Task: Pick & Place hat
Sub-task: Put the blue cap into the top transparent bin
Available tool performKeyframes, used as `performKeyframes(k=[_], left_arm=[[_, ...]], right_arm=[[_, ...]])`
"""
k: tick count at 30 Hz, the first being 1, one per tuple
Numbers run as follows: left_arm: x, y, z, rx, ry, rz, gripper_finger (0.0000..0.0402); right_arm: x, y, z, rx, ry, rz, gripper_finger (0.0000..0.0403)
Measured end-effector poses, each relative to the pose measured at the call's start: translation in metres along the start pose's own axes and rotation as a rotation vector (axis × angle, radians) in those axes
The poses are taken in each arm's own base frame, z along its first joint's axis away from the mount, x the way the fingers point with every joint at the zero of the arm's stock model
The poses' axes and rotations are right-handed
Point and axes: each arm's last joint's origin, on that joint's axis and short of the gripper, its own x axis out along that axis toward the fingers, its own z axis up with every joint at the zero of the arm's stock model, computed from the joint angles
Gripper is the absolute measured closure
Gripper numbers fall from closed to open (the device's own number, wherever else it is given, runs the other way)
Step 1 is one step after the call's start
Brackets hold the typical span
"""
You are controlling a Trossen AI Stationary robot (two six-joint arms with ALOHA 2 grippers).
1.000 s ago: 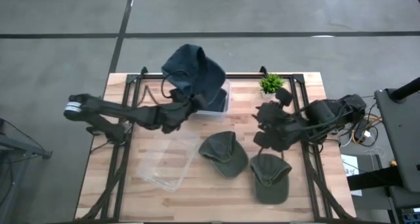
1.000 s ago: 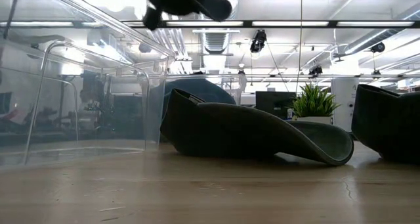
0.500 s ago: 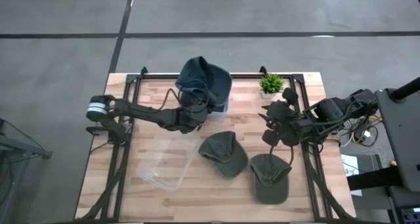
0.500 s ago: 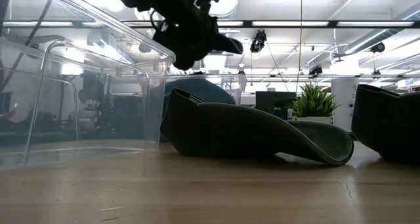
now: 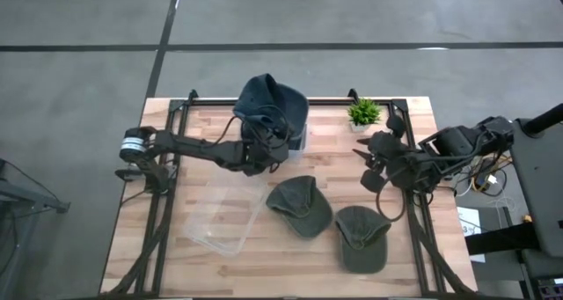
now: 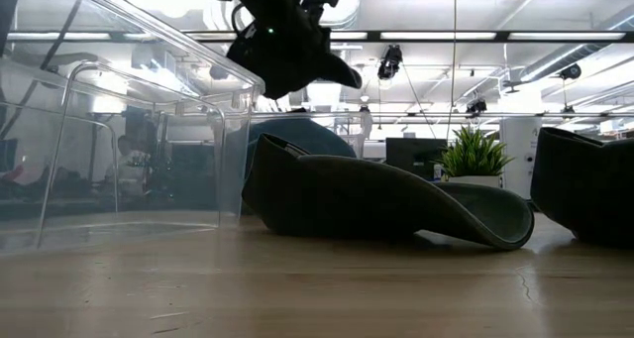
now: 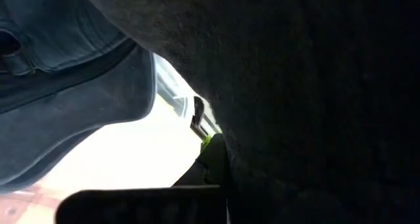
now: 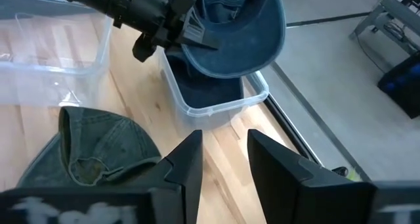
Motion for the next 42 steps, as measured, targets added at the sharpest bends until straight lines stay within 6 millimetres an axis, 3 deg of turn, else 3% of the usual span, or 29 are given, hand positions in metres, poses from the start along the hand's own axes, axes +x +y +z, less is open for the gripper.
performKeyframes(k=[30,42], left_arm=[[0.001,0.015,0.003,-0.064,0.072,0.175,0.0391],[0.006,0.018,0.002,-0.058,0.095,0.198,0.0361]], right_arm=[[-0.003,-0.004,0.000,-0.074,-0.018,0.002,0.0296],[-0.003,-0.004,0.001,-0.071,-0.020,0.003,0.0298]])
